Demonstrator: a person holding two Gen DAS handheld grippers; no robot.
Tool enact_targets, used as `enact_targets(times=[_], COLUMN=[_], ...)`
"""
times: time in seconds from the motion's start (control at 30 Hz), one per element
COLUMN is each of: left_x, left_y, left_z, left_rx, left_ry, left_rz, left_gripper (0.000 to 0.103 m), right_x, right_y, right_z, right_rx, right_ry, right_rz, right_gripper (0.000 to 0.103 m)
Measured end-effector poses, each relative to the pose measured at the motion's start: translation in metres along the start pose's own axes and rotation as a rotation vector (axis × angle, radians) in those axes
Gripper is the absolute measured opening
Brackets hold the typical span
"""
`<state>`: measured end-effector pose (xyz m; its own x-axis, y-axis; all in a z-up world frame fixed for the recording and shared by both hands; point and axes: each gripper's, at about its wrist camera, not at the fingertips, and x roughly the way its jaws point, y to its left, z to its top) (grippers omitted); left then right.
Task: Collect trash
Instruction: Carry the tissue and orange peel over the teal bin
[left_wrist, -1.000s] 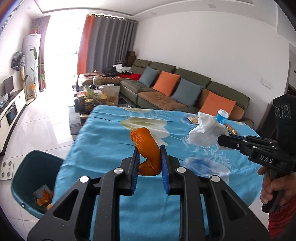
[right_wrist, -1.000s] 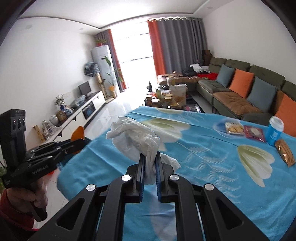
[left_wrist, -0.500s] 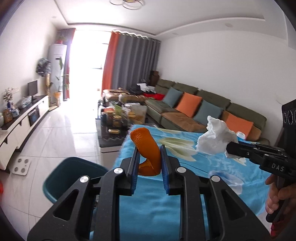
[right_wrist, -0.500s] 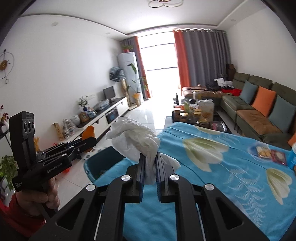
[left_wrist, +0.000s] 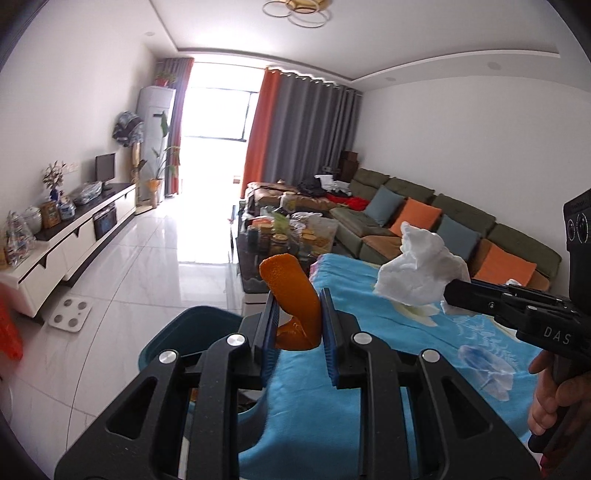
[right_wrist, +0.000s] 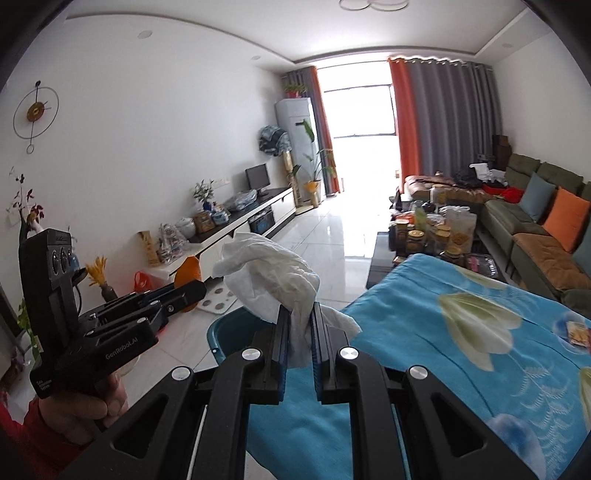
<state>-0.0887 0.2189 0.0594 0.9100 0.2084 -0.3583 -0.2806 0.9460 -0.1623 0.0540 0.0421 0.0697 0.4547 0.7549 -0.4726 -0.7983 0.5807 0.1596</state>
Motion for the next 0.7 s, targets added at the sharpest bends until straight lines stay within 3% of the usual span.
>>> enact_targets(times=[0.37,0.7], left_x=[0.011,0.101], left_y=[0.062,0.094], left_z=[-0.026,-0.051], left_rx=[-0.079,-0.154], left_ry=[0.087,0.216], left_rz=[0.086,0.101], left_gripper=[0.022,0.022], right_x=[0.071,0.141], right_y=[0.018,0.024], right_z=[0.005,-0.003], right_rx=[-0.055,-0.09], right_ry=[0.126,0.274], right_rz=[0.034,0.038], right_gripper=[0.01,0.01])
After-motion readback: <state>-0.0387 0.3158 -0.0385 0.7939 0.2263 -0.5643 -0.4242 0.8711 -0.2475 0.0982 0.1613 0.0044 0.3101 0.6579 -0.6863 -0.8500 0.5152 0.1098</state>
